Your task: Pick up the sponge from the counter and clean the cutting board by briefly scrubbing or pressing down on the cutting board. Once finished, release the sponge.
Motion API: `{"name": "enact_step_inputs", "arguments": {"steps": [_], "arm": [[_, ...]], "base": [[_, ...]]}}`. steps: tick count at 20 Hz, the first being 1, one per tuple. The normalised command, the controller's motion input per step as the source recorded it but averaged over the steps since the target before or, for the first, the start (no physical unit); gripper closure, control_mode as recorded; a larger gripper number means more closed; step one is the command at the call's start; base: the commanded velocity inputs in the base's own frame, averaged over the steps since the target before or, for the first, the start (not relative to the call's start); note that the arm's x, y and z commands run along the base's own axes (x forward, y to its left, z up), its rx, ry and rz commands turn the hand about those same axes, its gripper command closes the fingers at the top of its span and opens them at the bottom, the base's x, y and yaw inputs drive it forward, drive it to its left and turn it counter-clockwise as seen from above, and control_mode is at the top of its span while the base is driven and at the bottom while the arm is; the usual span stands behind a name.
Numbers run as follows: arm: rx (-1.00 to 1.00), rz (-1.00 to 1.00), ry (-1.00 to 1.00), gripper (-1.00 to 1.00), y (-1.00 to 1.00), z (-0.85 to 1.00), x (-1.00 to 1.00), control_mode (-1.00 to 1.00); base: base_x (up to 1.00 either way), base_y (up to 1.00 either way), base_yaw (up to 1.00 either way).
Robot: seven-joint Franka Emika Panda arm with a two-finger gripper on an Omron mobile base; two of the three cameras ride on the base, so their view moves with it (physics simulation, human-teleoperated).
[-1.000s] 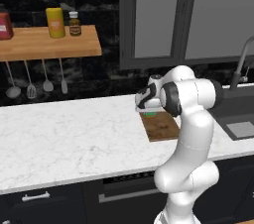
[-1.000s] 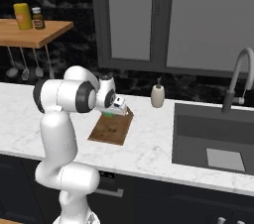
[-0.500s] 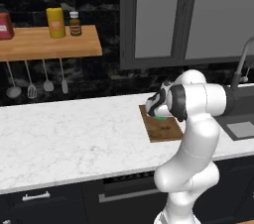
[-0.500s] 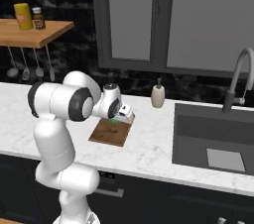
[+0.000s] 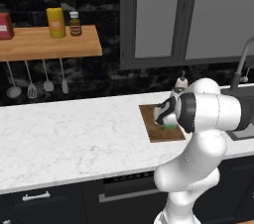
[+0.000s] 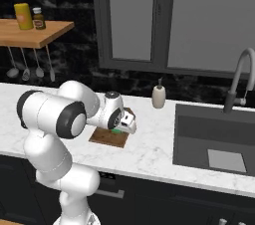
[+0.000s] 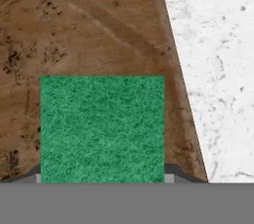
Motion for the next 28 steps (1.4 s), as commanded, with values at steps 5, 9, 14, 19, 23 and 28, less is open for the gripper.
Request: {"name": "enact_step_inputs", "arguments": {"steps": [5, 9, 14, 19, 23, 28], "arm": [[0.00, 0.00, 0.00, 1.00, -0.18, -0.46, -0.71, -1.00], [0.00, 0.00, -0.01, 1.00, -0.14, -0.39, -0.67, -1.00], [0.00, 0.00, 0.01, 1.00, -0.12, -0.31, -0.67, -1.00], [0.00, 0.00, 0.03, 1.00, 0.00, -0.45, -0.10, -1.00], [0.00, 0.00, -0.09, 1.00, 0.00, -0.24, 0.21, -1.00], [0.00, 0.00, -0.19, 1.00, 0.00, -0.01, 0.22, -1.00]], "base": [[0.00, 0.00, 0.00], [0.00, 0.00, 0.00], [0.00, 0.00, 0.00], [0.00, 0.00, 0.00], [0.00, 0.00, 0.00], [0.00, 0.00, 0.00]]}}
